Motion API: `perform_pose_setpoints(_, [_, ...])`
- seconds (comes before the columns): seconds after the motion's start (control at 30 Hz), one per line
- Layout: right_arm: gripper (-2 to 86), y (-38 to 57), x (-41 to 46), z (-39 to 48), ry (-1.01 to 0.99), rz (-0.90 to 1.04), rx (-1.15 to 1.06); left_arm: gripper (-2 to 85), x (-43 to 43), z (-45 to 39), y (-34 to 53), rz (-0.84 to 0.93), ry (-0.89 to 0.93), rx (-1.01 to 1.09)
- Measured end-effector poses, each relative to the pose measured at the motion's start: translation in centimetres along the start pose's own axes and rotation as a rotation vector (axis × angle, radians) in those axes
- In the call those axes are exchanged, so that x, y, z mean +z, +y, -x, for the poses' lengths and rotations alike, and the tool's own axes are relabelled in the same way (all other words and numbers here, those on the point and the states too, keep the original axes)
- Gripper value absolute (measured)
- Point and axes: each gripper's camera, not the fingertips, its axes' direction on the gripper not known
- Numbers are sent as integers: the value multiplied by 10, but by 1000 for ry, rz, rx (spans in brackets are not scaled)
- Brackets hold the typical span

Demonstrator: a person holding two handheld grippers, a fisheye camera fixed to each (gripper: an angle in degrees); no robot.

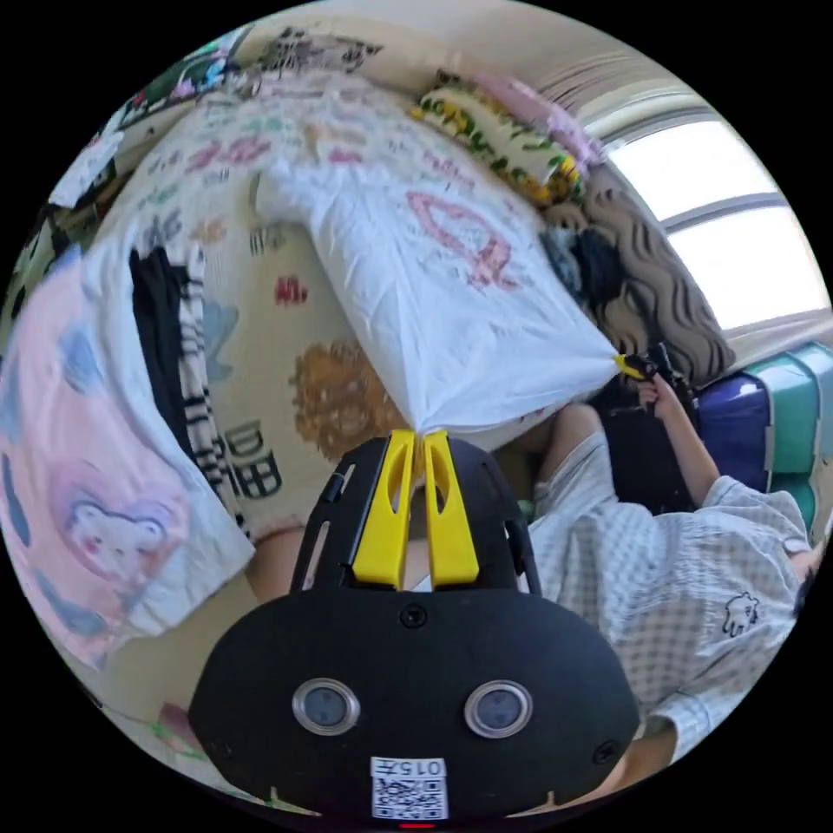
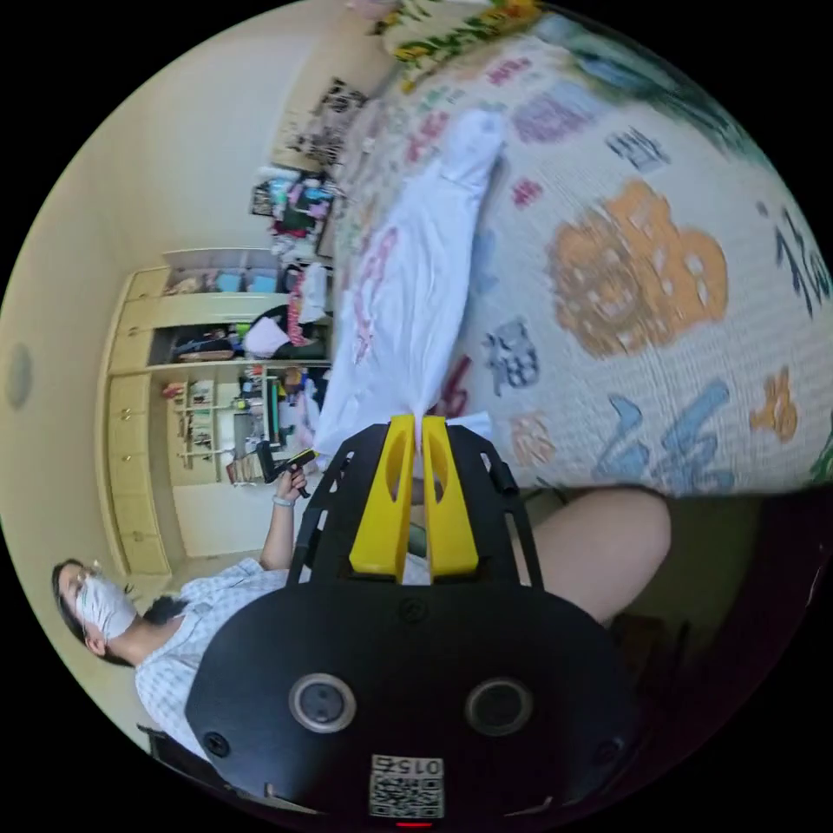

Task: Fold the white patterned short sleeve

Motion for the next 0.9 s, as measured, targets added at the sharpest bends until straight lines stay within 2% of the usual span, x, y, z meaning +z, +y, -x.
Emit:
perform_pose_setpoints(0.17, [2,13,39,-35,239,151,35,0,78,-6,1,215,-142,49])
perform_pose_setpoints(0.4, [18,28,18,-57,84,23,63,13,117,7,-13,268,-197,54])
perform_pose_setpoints(0.5, [47,33,9,-66,153,13,63,31,137,18,-18,374,-236,56])
perform_pose_setpoints(0.6, [76,36,7,-76,190,34,48,41,137,28,-20,282,-117,37])
perform_pose_setpoints(0.7, [95,30,15,-80,223,68,14,68,136,45,-30,138,-90,-38])
perform_pose_setpoints(0.83, [104,14,36,-83,285,123,10,100,171,67,-54,116,-104,-129])
perform_pose_setpoints(0.9, [93,5,51,-90,302,183,38,97,208,79,-72,180,-132,-172])
